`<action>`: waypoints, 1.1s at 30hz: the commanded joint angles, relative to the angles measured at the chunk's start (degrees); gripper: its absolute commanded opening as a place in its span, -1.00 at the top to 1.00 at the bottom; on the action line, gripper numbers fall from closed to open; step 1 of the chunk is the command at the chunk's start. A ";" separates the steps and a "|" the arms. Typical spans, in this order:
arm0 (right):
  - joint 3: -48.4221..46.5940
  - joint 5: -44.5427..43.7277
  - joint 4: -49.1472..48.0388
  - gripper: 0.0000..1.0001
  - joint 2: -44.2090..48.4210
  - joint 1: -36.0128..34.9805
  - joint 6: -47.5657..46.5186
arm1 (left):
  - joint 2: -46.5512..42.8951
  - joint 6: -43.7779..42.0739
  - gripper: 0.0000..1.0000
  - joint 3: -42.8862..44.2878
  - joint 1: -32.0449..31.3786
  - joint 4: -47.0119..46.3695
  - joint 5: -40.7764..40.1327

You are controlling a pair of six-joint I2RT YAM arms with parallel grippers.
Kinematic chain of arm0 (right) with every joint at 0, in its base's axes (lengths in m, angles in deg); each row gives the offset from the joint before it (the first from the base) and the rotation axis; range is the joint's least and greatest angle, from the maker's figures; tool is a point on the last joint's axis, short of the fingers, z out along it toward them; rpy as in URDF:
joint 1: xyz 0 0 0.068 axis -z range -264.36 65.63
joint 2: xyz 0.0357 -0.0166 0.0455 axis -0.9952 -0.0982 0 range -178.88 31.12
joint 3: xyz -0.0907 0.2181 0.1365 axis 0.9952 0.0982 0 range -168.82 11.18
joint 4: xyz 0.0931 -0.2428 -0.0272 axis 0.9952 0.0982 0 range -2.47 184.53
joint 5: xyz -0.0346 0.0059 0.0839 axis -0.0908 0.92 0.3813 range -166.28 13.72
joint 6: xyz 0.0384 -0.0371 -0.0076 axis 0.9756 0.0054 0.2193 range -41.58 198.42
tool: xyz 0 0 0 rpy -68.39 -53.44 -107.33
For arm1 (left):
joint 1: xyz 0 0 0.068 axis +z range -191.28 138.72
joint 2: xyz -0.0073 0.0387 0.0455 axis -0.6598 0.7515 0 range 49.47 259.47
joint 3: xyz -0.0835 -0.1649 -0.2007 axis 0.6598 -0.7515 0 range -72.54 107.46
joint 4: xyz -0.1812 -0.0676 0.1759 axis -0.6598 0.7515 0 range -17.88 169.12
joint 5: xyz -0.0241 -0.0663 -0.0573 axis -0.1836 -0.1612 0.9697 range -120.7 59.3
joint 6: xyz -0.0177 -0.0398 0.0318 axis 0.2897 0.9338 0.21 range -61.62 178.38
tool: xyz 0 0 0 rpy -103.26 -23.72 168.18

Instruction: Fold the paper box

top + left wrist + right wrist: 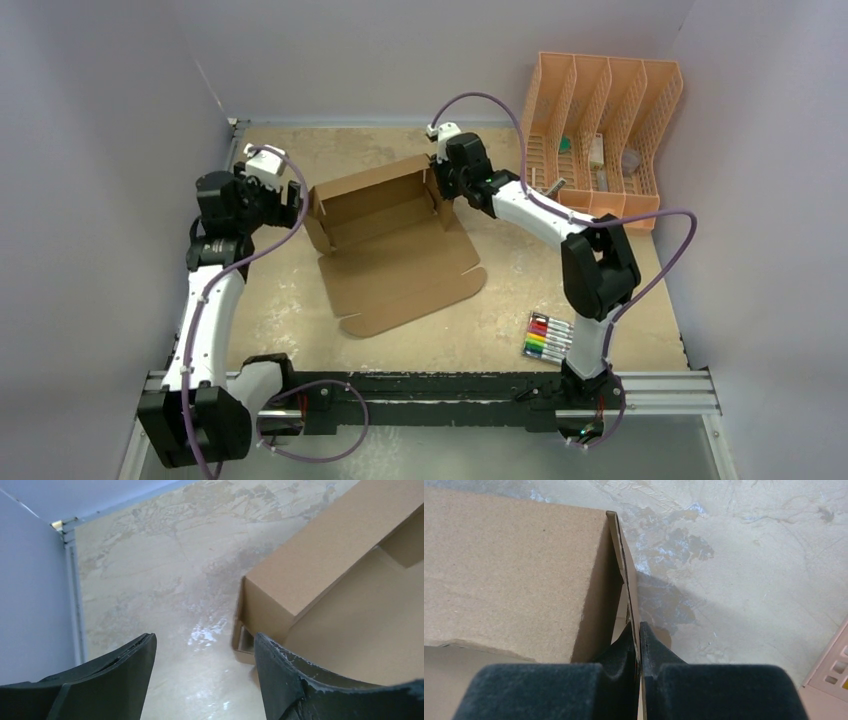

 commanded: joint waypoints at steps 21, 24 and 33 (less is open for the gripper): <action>3.67 -2.54 -3.33 0.92 4.56 -0.28 -1.40 | 12.04 -13.06 -0.37 -5.47 6.00 -6.87 21.30; 2.76 -2.11 -2.78 0.92 4.22 -0.25 -1.49 | 12.41 -10.37 -0.30 -6.07 5.93 -9.95 24.03; 1.84 1.14 -2.63 0.92 3.07 -0.89 -1.68 | 13.01 -2.22 -0.19 -11.52 5.06 -28.47 24.33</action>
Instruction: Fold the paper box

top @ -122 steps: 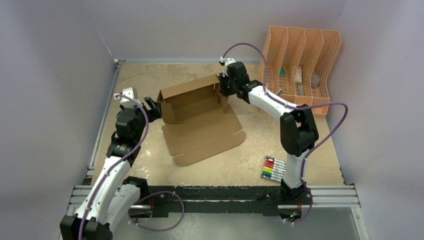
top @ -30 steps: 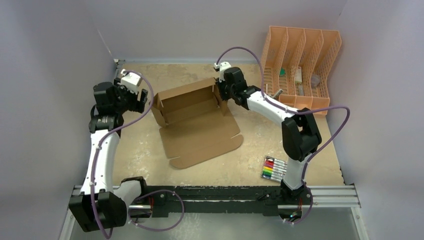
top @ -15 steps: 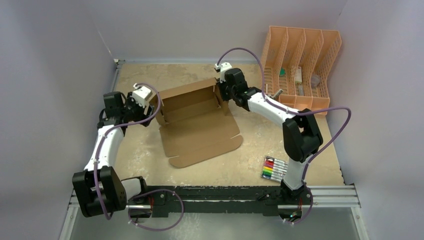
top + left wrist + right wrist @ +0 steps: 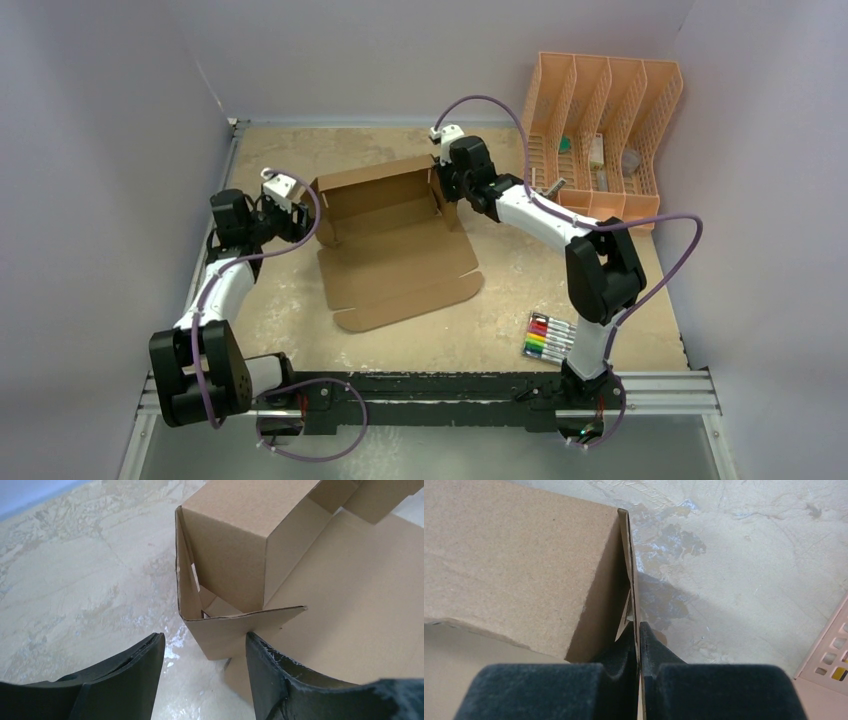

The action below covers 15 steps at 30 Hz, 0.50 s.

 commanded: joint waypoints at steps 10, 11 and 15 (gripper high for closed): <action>-2.27 3.15 -0.52 0.92 -0.61 -2.10 -2.12 | 3.51 10.83 -0.01 -5.80 -5.75 -27.69 -3.29; -2.15 3.11 -0.53 0.92 -0.55 -2.18 -2.17 | 3.64 10.99 0.05 -6.31 -6.53 -29.10 -4.73; -1.44 2.50 -0.68 0.92 -0.24 -2.51 -2.17 | 3.83 14.64 0.21 -9.92 -9.25 -37.67 -11.87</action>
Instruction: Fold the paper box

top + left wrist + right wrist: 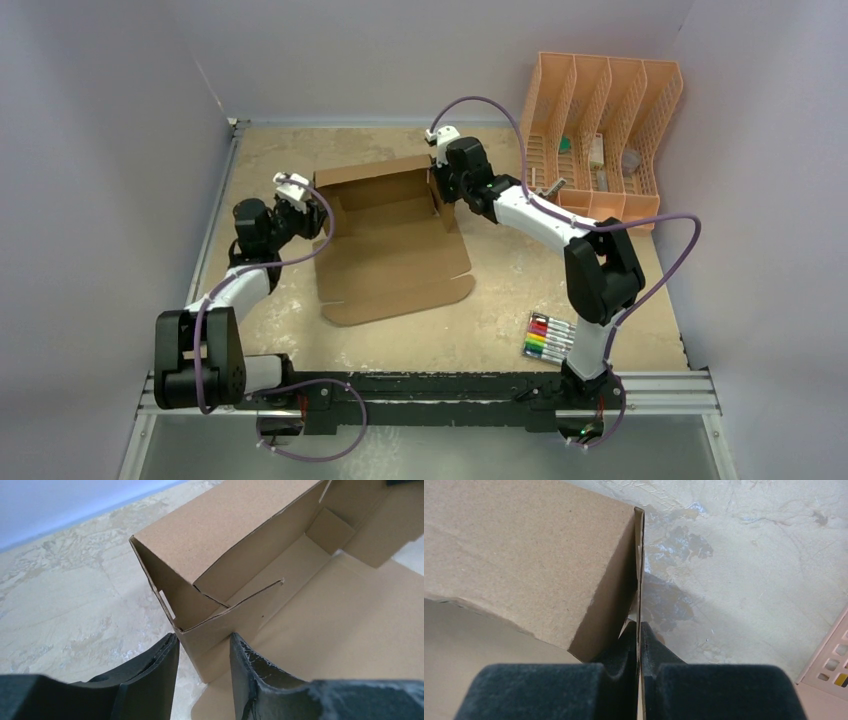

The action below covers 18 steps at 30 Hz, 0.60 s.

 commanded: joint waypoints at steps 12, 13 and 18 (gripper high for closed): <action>-0.29 -0.68 -1.16 0.92 0.17 -1.80 -0.45 | -4.71 7.78 -0.03 -8.91 -6.88 -18.90 -17.74; -0.22 -0.55 -1.26 0.92 0.16 -1.80 -0.34 | -5.18 7.92 -0.03 -9.58 -6.87 -19.29 -18.48; -0.28 -0.19 -1.36 0.92 -0.25 -1.81 -0.01 | -6.01 13.42 0.00 -12.55 -7.07 -25.19 -22.57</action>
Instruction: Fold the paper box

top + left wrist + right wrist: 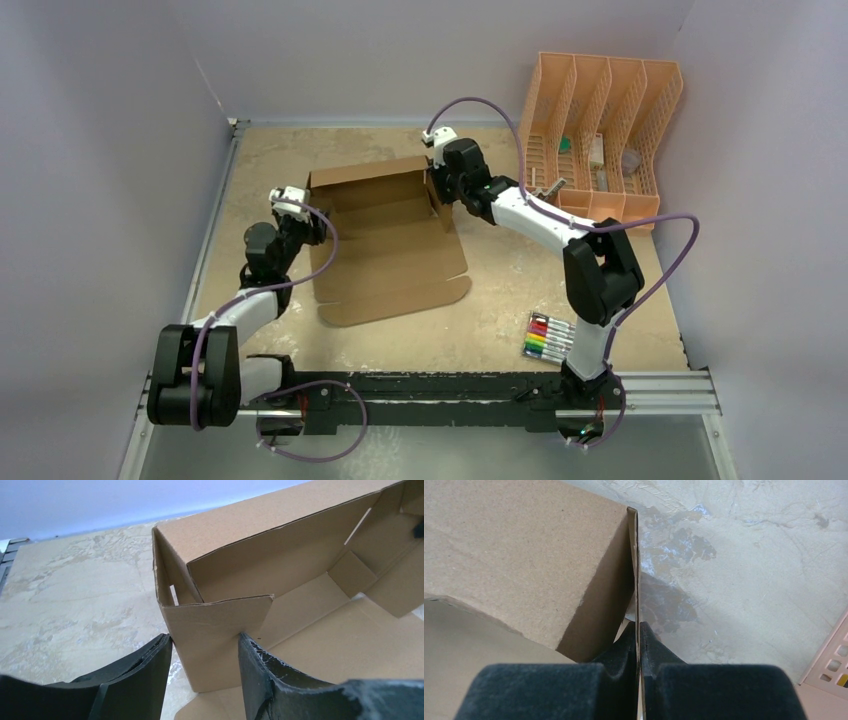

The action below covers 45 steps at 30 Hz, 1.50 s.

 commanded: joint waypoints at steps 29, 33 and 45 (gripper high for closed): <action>2.26 5.28 -2.93 0.92 0.06 -1.82 -7.40 | 22.25 9.47 -0.20 3.14 -0.81 -34.28 -11.55; 2.09 5.28 -2.39 0.92 -0.08 -1.88 -8.11 | 24.04 9.71 -0.19 5.99 -0.68 -32.27 -10.98; -3.49 1.67 4.22 0.85 -2.04 -1.84 0.68 | 26.98 12.13 -0.06 8.05 -0.78 -34.12 -13.71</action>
